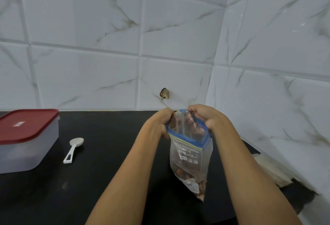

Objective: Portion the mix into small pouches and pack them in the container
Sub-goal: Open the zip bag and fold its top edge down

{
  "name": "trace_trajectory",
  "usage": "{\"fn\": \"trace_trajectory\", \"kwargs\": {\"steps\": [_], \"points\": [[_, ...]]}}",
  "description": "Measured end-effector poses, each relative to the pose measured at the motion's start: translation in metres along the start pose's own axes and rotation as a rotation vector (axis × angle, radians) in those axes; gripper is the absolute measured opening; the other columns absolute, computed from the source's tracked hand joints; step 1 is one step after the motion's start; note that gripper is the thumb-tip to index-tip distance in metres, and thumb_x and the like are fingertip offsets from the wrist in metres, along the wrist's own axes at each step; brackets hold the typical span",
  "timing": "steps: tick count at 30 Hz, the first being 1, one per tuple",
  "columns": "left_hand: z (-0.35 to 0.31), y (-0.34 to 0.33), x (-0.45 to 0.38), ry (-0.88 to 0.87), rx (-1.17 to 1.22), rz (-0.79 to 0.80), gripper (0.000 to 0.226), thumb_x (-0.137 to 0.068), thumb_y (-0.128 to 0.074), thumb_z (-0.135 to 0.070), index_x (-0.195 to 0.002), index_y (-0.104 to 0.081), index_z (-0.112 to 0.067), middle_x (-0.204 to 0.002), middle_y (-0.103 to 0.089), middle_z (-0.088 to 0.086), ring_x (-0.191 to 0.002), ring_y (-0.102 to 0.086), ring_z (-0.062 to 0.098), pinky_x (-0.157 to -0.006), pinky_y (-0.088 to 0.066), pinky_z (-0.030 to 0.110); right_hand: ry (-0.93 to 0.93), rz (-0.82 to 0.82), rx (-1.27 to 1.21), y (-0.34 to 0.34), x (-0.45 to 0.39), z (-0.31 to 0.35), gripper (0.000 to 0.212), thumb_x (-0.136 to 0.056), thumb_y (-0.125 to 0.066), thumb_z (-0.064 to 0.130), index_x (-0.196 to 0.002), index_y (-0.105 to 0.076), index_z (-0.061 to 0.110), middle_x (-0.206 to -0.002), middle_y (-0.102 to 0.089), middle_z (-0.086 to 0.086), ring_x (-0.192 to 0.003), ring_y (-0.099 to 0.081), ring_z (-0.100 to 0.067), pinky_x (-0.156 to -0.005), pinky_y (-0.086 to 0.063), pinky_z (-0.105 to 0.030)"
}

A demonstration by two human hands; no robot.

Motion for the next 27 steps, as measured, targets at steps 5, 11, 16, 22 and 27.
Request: {"fn": "trace_trajectory", "kwargs": {"steps": [5, 11, 16, 22, 27], "points": [[0.012, -0.010, -0.001, 0.086, 0.203, 0.087, 0.059, -0.099, -0.035, -0.015, -0.046, -0.059, -0.002, -0.047, -0.062, 0.012, -0.064, -0.054, 0.027, -0.079, -0.046, 0.042, -0.014, -0.061, -0.062, 0.002, -0.005, -0.015, 0.033, -0.092, -0.050, 0.011, -0.059, -0.054, 0.008, -0.039, -0.055, -0.003, -0.034, -0.052, -0.013, -0.036, -0.043, -0.017], [0.015, -0.016, 0.002, 0.099, 0.382, 0.070, 0.042, -0.103, -0.038, -0.020, -0.075, -0.060, 0.001, -0.057, -0.065, 0.019, -0.073, -0.056, 0.033, -0.082, -0.045, 0.048, -0.055, -0.084, -0.191, 0.007, -0.004, -0.028, 0.048, -0.099, -0.044, 0.010, -0.054, -0.056, -0.002, -0.033, -0.053, -0.009, -0.040, -0.056, -0.021, -0.028, -0.040, -0.020], [0.010, -0.013, 0.008, 0.004, 0.362, 0.015, 0.021, -0.100, -0.043, -0.013, -0.093, -0.055, 0.002, -0.073, -0.061, 0.015, -0.067, -0.055, 0.025, -0.066, -0.049, 0.040, -0.097, -0.062, -0.446, 0.006, -0.012, -0.034, 0.033, -0.100, -0.046, 0.017, -0.072, -0.057, 0.004, -0.043, -0.058, -0.005, -0.040, -0.056, -0.015, -0.043, -0.048, -0.020], [0.011, 0.013, 0.036, -0.185, -0.234, -0.247, 0.069, -0.078, -0.062, -0.066, -0.106, -0.051, -0.003, -0.104, -0.063, 0.014, -0.089, -0.066, 0.026, -0.066, -0.058, 0.035, 0.015, -0.055, -0.409, 0.007, -0.002, -0.025, 0.032, -0.093, -0.060, 0.020, -0.117, -0.062, -0.002, -0.091, -0.067, -0.012, -0.070, -0.063, -0.020, -0.065, -0.056, -0.033], [0.023, 0.021, 0.069, -0.033, -0.378, -0.116, 0.068, -0.078, -0.057, -0.071, -0.082, -0.054, -0.004, -0.078, -0.064, 0.011, -0.063, -0.065, 0.020, -0.055, -0.056, 0.028, 0.113, -0.431, 0.153, 0.030, 0.046, -0.019, 0.060, -0.081, -0.066, 0.056, -0.105, -0.060, 0.001, -0.075, -0.063, -0.010, -0.055, -0.055, -0.018, -0.053, -0.047, -0.026]]}}
Point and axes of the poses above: each hand's wrist, its own x-axis away from the middle knuckle, its own y-axis out of the back of the hand, z = x × y, the point moved 5 cm from there along -x, towards the middle knuckle
